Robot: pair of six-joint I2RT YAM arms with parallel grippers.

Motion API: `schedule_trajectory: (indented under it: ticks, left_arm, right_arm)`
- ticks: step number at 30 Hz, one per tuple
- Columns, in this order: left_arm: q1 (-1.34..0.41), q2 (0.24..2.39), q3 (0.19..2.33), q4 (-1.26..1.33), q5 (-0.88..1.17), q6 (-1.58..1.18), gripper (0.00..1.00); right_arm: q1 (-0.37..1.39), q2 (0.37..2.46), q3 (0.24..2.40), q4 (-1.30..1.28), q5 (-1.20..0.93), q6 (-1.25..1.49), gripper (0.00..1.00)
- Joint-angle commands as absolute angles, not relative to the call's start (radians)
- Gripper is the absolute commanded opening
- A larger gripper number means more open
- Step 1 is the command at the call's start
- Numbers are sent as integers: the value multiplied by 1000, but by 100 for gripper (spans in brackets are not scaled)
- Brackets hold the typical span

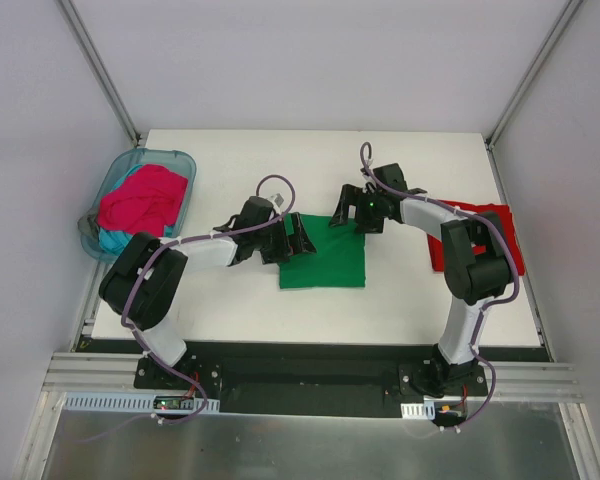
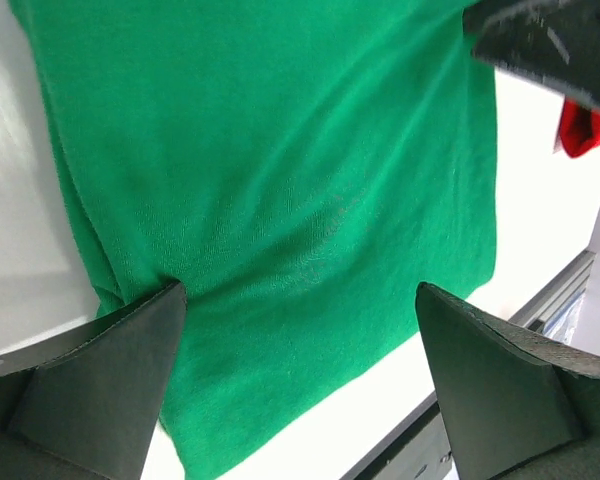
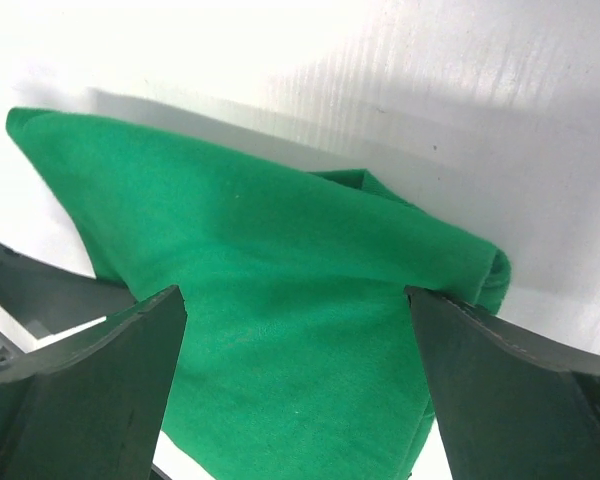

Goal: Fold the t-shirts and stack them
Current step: Fold the long partially folded tshirt into a neat square, then put the neatly folded tshirt into the corner of the board with the right arm

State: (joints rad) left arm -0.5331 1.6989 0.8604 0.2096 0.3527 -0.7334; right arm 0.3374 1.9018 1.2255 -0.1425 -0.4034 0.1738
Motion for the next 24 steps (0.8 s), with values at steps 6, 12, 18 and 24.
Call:
schedule_trajectory:
  ticks: [6,12,18,24]
  left_arm:
    - [-610,1511,775,98,232,-767,99]
    - [-612,1401,779,65,253,-746,99]
    - [-607,1189,743,-116,71,-693,99]
    - [-586,1026,649,-227,-48,-704,99]
  right_arm:
    - [337,1700,1350,-472,-233,-32,96]
    - [342,1520,1168,-457,-157,104,96]
    - [385,1509,1037,-399,-41,186,96]
    - [432,1632,1064,-382,-51,198,95]
